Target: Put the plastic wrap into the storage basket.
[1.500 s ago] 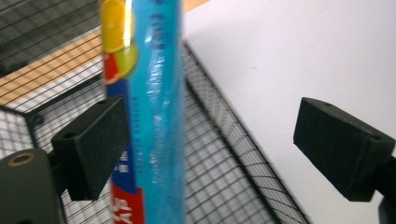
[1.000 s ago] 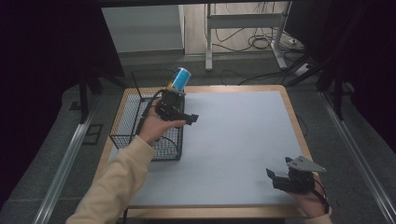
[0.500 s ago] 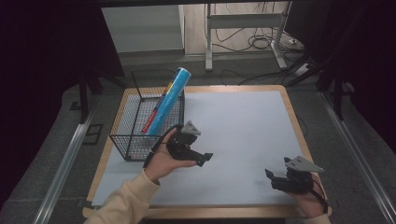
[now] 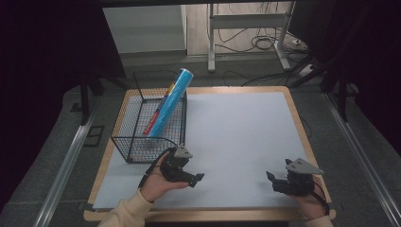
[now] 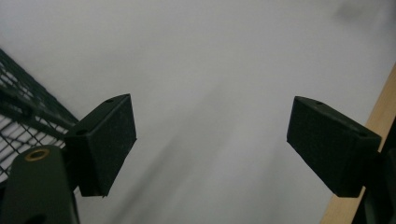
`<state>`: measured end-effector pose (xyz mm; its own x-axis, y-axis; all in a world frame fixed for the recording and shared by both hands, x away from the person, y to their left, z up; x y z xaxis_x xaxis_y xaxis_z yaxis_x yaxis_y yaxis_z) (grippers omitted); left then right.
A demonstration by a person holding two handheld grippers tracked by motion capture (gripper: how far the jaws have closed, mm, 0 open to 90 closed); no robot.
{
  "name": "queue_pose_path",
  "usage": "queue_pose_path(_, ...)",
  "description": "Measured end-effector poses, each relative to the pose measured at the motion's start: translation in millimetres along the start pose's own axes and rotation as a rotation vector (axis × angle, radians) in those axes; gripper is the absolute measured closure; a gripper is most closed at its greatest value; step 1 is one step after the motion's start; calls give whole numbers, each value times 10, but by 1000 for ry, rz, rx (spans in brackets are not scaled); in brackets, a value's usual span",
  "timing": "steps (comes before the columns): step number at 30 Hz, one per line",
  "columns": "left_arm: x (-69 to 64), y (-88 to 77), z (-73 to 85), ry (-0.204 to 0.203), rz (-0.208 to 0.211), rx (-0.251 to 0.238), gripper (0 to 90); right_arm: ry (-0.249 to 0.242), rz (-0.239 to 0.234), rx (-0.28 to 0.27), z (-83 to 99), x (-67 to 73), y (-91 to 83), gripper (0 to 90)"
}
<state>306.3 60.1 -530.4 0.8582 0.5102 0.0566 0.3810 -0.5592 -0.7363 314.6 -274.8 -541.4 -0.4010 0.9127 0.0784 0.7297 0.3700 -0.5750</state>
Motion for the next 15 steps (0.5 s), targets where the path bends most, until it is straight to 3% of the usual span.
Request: queue_pose_path(15,31,56,101,-2,-11,34,151,-15,-26,-27,-45,29,-19,162)
Point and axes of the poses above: each handheld gripper's, and its own axes: y roughly forward along the jaws, z roughly out of its underside, x roughly to its left, the point moved 6 cm from there along y, roughly forward along the jaws, and after that the axes turned 15 degrees about y, right-handed, at the moved point
